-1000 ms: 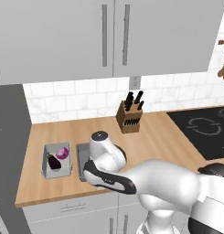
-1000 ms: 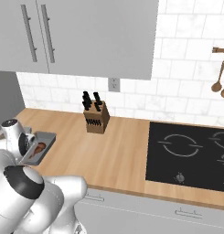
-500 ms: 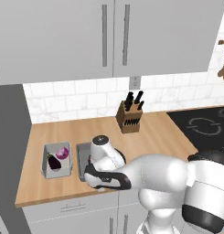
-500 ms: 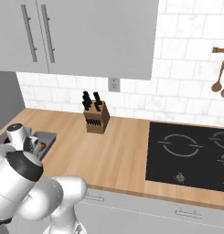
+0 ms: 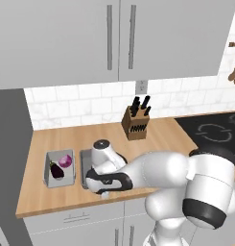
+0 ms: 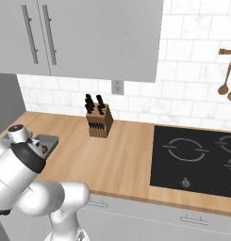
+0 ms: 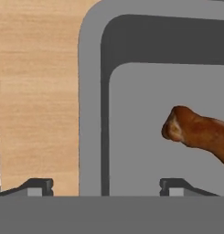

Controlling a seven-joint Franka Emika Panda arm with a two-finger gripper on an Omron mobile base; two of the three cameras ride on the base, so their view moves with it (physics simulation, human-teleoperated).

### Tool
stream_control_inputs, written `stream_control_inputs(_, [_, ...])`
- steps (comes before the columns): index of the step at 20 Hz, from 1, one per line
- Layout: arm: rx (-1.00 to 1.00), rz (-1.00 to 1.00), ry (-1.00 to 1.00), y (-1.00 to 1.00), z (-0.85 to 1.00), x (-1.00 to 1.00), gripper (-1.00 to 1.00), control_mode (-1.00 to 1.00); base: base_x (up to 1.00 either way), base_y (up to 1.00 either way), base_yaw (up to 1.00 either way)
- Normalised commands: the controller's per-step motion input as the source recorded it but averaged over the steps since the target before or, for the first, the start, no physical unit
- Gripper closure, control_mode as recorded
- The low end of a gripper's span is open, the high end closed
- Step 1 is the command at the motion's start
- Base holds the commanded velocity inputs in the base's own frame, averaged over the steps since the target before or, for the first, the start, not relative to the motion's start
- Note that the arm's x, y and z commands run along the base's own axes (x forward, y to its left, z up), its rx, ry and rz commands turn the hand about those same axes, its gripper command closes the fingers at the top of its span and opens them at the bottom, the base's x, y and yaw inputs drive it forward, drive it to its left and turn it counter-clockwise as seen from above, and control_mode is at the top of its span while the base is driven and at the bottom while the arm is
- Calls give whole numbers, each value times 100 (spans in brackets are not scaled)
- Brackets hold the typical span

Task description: Take the meat container that has the chicken drumstick and place it on the second highest rack of the freezer. Then take the vegetable container that has the eggplant and onion and place it on the highest rack of the freezer.

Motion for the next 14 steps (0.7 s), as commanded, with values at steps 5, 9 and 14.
stream_control_inputs(5, [0, 0, 0, 0, -10, 0, 100, -100, 0, 0, 0])
stream_control_inputs(9, [0, 0, 0, 0, 0, 0, 100, -100, 0, 0, 0])
stream_control_inputs(14, [0, 0, -10, -7, 13, -33, 100, -100, 0, 0, 0])
